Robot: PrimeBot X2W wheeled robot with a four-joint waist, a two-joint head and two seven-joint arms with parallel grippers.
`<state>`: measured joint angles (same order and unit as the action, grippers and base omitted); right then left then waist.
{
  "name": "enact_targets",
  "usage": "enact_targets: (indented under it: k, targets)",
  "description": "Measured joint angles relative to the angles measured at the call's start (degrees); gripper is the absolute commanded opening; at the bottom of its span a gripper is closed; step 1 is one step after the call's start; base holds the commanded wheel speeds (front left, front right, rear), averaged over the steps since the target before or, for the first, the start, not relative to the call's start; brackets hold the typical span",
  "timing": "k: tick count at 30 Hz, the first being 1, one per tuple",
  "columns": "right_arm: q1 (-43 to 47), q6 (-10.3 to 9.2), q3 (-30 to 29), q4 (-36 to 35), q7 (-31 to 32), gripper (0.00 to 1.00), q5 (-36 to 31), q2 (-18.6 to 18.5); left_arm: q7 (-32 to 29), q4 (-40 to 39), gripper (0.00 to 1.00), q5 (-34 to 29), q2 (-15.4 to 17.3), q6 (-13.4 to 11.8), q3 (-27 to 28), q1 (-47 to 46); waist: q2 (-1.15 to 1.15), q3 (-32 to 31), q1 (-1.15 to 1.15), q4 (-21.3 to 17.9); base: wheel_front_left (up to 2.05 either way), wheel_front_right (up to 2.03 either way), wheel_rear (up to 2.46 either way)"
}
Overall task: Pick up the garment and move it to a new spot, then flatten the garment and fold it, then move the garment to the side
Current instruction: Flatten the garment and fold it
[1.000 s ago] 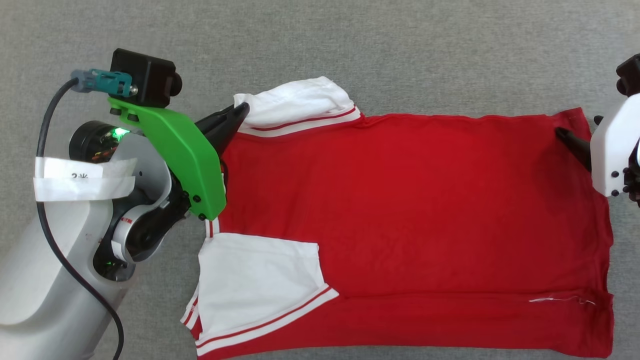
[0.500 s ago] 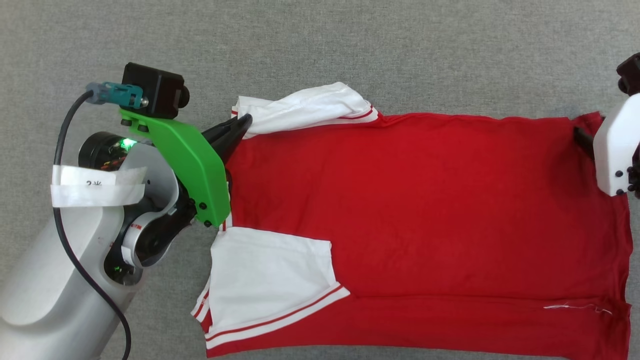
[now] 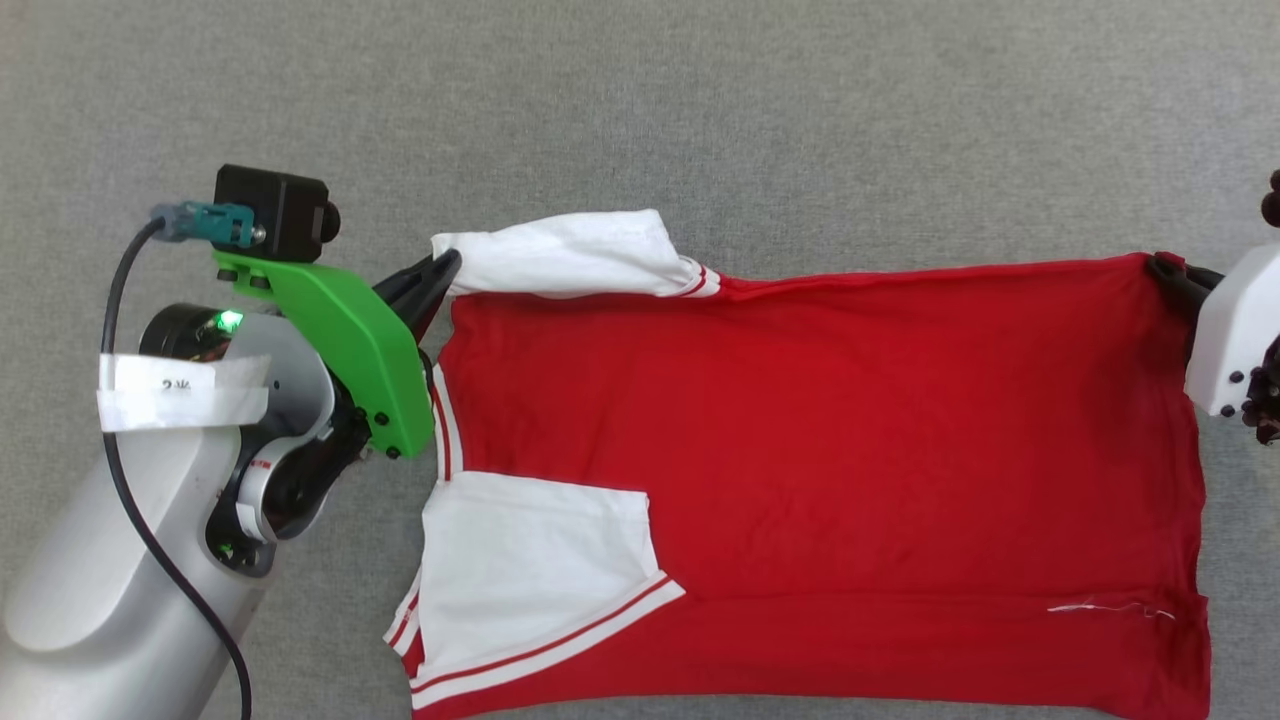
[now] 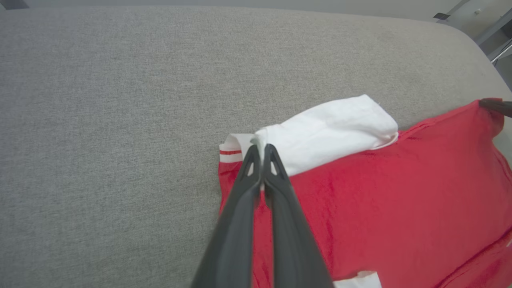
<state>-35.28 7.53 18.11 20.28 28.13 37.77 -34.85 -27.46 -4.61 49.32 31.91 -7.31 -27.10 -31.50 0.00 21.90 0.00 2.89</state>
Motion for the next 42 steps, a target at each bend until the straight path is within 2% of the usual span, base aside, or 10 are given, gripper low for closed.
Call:
enact_targets:
  k: [14,25,34,36,42]
  targets:
    - [9.72,0.00,-5.56,-2.24,-11.88,0.00,3.10,0.59,2.47,0.21,0.00,0.68,-0.09,-0.16,-0.09,6.25,0.00,-7.13,0.00,-0.58,0.00,0.00,0.00]
    - [20.96,0.00,-6.35,-7.48,-19.14,0.00,4.01,1.05,4.97,-2.21,0.00,2.31,0.41,-2.34,-0.23,16.86,0.00,-12.31,0.00,-0.51,0.00,0.00,0.00]
    - [29.76,0.00,-5.17,-11.72,-21.70,0.00,6.69,0.99,5.19,-5.01,0.00,2.71,1.15,-4.35,-1.52,24.21,0.00,-14.32,0.00,-0.06,0.00,0.00,0.00]
    - [31.28,0.00,-4.56,-12.06,-21.72,0.00,6.98,0.45,4.69,-4.89,0.00,2.69,1.56,-4.37,-2.29,25.33,0.00,-14.44,0.00,-0.02,0.00,0.00,0.00]
    - [34.07,0.00,1.35,-14.07,-19.57,0.00,7.90,-5.20,3.43,-2.48,0.00,2.42,2.68,-4.36,-4.46,27.28,0.00,-13.81,0.00,-0.37,0.00,0.00,0.00]
